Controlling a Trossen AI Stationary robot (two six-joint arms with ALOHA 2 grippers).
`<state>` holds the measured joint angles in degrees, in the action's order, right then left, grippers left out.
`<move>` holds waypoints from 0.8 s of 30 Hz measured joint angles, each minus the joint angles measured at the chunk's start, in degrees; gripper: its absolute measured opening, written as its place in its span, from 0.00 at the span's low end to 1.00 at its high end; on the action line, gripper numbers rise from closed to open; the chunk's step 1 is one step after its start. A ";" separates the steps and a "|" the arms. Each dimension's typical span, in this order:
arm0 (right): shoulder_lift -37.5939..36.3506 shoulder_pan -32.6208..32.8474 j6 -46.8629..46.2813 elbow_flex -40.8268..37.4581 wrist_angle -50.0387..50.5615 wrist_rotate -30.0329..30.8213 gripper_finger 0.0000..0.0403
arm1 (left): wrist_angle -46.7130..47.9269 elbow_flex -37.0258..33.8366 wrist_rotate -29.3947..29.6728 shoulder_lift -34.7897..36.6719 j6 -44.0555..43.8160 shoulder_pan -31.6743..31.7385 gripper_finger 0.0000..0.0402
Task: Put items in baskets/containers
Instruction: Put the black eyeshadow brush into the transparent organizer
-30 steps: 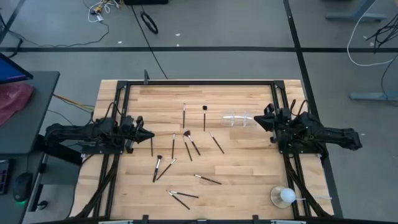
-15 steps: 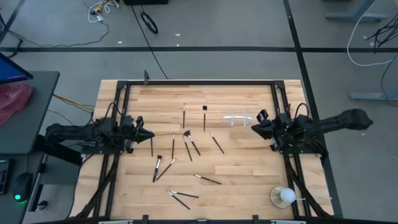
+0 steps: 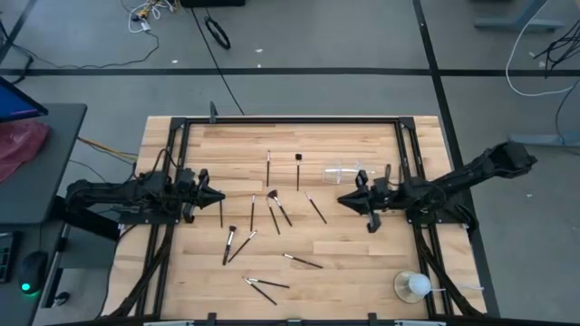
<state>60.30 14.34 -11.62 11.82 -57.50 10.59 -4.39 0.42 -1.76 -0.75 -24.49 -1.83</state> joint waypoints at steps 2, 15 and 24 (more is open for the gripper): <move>2.86 -0.21 0.39 3.14 2.43 -0.03 0.06 | 0.00 0.00 0.02 0.00 0.00 -0.02 0.05; 27.17 7.38 0.02 24.48 27.89 0.37 0.15 | -0.06 -0.01 0.02 0.00 0.00 -0.02 0.05; 43.19 13.15 -8.36 28.93 28.09 4.97 0.48 | -0.06 0.00 0.07 0.00 0.09 -0.01 0.05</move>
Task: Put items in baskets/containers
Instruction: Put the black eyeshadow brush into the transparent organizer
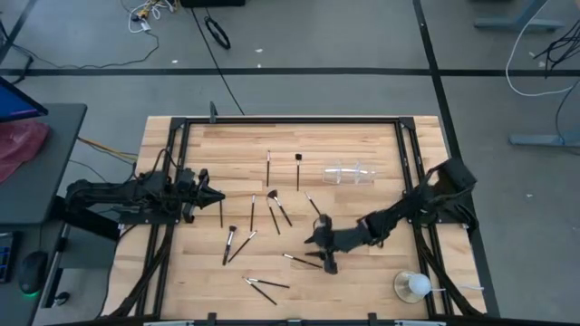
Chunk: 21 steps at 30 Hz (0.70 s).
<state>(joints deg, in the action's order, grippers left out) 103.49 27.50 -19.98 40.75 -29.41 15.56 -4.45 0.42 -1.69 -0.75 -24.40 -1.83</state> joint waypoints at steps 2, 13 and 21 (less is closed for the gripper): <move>3.19 1.80 -0.02 1.77 0.02 4.10 0.53 | -0.02 0.00 1.16 0.00 0.00 -0.01 0.05; 13.72 5.22 -5.89 8.91 4.75 13.82 0.50 | -0.02 -0.01 9.27 0.00 -0.80 -0.01 0.05; 14.32 5.43 -6.89 8.91 9.89 12.77 0.38 | 0.02 -0.02 13.09 0.00 -0.63 0.01 0.05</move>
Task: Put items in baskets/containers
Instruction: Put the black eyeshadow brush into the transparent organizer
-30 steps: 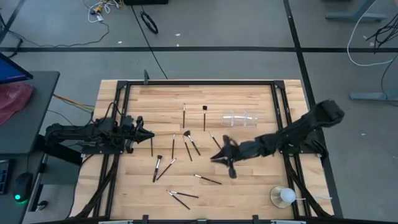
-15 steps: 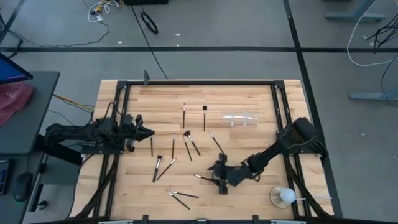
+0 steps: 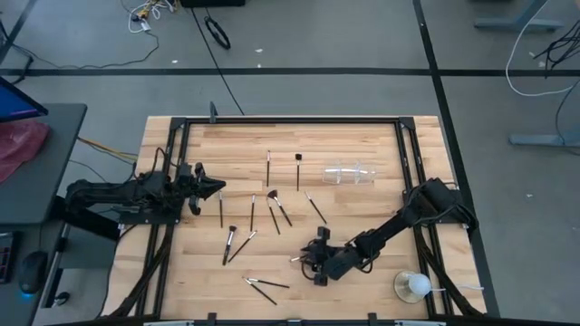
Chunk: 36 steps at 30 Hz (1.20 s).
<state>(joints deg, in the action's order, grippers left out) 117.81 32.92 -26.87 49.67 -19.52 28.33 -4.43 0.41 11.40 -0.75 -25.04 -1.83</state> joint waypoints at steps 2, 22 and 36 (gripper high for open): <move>-0.16 0.01 -0.13 -0.70 -0.06 -0.96 0.33 | 0.00 0.00 0.00 0.00 0.01 -0.01 0.05; -3.73 -2.16 6.78 -4.46 -9.56 1.43 0.02 | 0.11 0.03 3.23 -3.39 1.73 -0.04 0.05; -11.03 -10.41 24.62 -4.65 -34.84 0.29 0.01 | -34.70 0.02 -5.97 -40.01 15.22 -7.19 0.24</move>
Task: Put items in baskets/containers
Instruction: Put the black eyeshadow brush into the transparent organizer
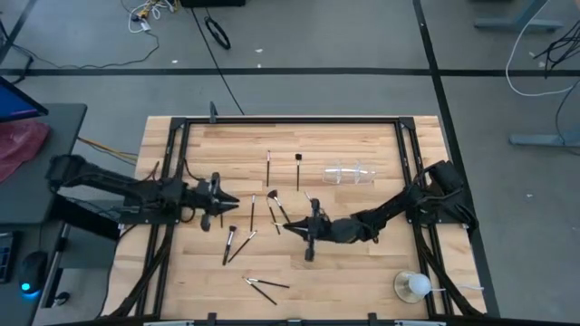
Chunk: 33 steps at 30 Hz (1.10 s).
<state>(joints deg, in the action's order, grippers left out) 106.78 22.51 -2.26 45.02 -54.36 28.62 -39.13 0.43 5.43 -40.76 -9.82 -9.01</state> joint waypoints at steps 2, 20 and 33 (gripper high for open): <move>0.00 -0.62 2.07 -0.58 -5.83 -1.06 0.01 | -6.48 0.00 0.04 -5.99 1.53 -0.99 0.32; -0.07 -2.07 7.49 -0.98 -21.39 -5.74 0.01 | -45.16 20.66 2.64 -48.66 12.48 -6.65 0.52; -0.07 -1.81 8.10 -0.94 -20.54 -5.70 0.01 | -47.90 25.03 2.89 -51.31 11.95 -6.56 0.37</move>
<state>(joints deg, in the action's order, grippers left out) 106.72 20.71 5.85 44.07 -74.90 22.92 -87.03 25.45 8.32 -92.07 2.13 -15.57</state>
